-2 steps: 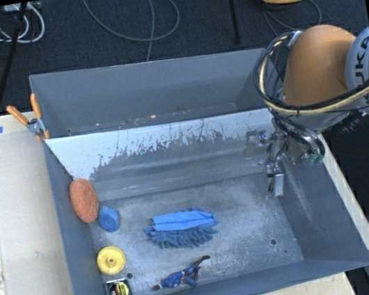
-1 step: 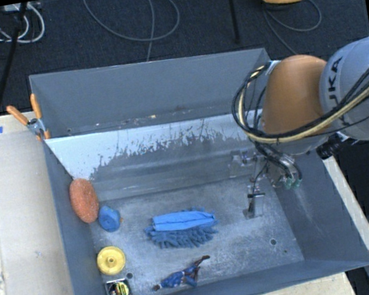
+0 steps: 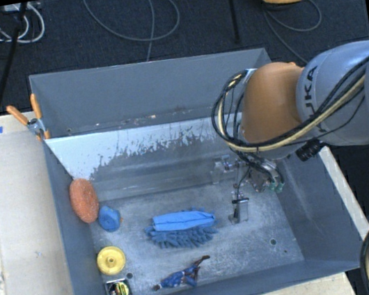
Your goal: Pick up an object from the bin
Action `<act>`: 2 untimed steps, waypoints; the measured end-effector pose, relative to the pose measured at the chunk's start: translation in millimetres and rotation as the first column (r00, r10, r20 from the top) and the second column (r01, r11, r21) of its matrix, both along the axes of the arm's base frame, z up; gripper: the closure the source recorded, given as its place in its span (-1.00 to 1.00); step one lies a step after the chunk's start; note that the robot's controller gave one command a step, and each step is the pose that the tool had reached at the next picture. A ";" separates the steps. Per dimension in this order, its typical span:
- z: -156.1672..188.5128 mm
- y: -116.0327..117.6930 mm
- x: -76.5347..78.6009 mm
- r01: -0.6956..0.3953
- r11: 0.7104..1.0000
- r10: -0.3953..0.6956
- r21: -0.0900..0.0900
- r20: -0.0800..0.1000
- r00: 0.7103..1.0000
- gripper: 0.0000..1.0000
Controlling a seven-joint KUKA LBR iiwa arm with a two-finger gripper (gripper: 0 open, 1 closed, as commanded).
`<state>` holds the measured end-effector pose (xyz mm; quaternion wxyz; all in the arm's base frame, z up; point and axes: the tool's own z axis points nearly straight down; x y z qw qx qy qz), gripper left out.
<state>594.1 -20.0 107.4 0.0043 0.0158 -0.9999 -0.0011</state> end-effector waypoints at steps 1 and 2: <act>-1.3 5.6 5.0 -0.047 0.999 0.047 -0.001 0.012 0.999 -1.00; -22.9 49.6 -4.1 -0.158 0.987 0.158 -0.002 0.008 0.987 -1.00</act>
Offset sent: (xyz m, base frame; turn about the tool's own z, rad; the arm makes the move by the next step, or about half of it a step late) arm -0.0093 0.0811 -0.0374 -0.2505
